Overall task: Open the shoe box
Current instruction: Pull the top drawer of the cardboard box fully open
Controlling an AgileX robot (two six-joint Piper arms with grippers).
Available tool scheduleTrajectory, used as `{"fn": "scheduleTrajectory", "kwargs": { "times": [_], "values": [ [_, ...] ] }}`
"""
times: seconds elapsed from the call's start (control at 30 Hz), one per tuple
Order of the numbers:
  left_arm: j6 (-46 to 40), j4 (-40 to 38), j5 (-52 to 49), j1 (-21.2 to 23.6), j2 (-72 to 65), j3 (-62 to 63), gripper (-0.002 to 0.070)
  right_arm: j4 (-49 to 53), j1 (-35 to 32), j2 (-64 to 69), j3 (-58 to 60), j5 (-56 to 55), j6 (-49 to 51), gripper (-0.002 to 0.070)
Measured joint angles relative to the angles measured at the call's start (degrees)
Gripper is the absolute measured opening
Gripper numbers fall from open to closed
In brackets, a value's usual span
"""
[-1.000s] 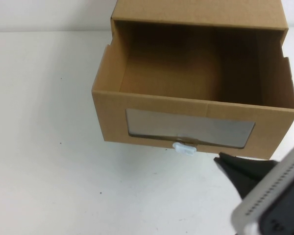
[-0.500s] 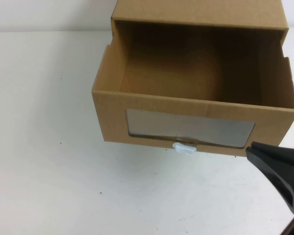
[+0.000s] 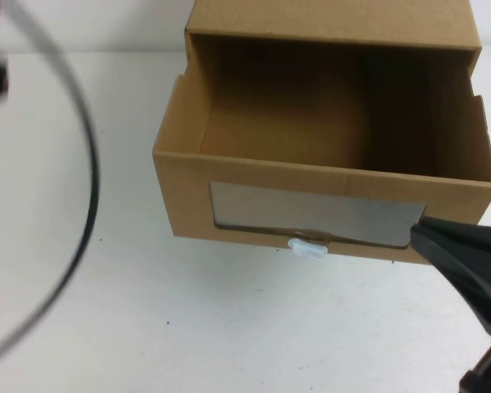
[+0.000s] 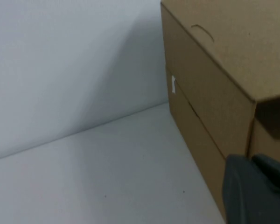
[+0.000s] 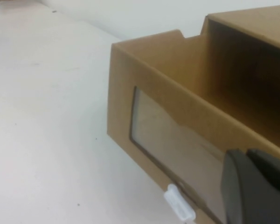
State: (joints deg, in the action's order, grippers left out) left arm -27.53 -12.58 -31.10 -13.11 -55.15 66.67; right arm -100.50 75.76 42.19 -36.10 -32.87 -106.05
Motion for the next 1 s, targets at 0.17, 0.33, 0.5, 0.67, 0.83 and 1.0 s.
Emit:
{"fn": "scheduleTrajectory", "kwargs": {
  "times": [0.17, 0.33, 0.5, 0.67, 0.83, 1.0],
  "values": [
    [2.47, -0.13, 7.8, 0.0, 12.8, -20.25, -0.0006, 0.0, -5.65, 1.2, 0.0, 4.83, 0.0, -0.0018],
    [4.7, -0.24, 6.21, 0.0, 18.95, -30.02, -0.0006, 0.0, -12.21, 4.45, 0.0, 12.26, 0.0, -0.0018],
    [6.97, -0.24, 0.88, 0.0, 23.58, -35.72, -0.0006, 0.0, -20.81, 6.62, 0.0, 23.65, 0.0, -0.0018],
    [7.93, -0.43, -9.31, 0.0, 24.72, -38.73, -0.0006, 0.11, -30.16, 7.68, 0.0, 36.14, 0.0, -0.0018],
    [8.07, -0.43, -19.16, 0.0, 24.72, -38.99, -0.0006, 0.57, -37.21, 8.81, -1.12, 45.65, 0.12, -0.0018],
    [8.31, -0.43, -21.39, 0.0, 24.8, -38.99, -0.0006, 1.2, -40.52, 10.14, -2.06, 52.3, 0.15, -0.0018]
  ]
}}
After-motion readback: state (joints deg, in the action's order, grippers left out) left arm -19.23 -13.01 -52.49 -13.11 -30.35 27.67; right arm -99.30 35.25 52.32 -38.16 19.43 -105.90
